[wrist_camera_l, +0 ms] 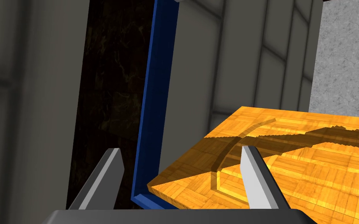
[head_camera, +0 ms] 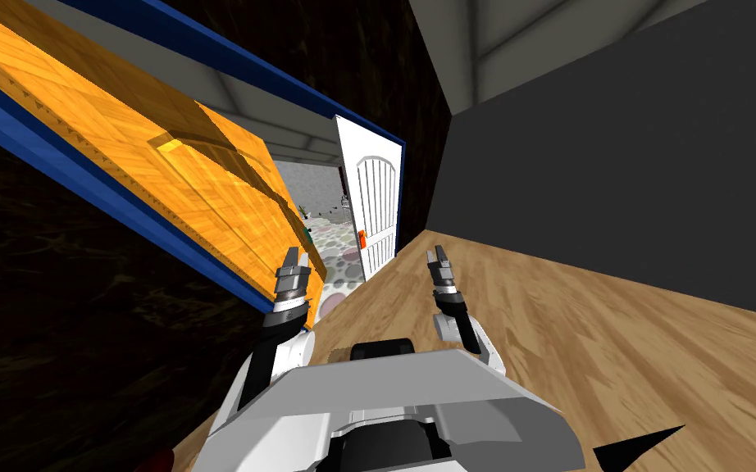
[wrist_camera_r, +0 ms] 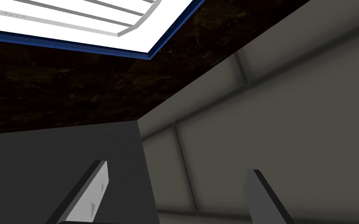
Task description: Push the door open
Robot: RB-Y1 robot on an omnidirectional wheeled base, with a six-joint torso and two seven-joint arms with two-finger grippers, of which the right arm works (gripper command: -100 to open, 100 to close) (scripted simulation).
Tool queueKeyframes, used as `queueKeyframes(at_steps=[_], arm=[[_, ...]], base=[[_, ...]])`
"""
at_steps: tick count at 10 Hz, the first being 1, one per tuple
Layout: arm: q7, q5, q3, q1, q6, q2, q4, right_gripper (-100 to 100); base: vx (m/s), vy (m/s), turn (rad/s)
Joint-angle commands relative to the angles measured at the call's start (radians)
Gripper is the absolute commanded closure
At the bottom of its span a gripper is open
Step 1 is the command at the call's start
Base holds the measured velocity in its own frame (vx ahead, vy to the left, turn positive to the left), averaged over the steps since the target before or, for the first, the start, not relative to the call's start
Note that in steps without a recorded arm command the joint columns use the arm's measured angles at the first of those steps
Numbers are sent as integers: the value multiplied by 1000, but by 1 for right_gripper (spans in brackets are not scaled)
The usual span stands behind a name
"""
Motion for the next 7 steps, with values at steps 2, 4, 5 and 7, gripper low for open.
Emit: queueKeyframes(at_steps=[2, 4, 5, 7], arm=[[-8, -1, 13, -28, 8, -10, 53, -100], [-15, -1, 24, -56, 19, -17, 97, -100], [-18, -2, 29, -70, 25, -21, 120, -100], [-25, -3, 40, -100, 37, -27, 168, -100]], base=[[92, -28, 86], [90, -21, 85], [91, -40, 100], [97, -41, 98]])
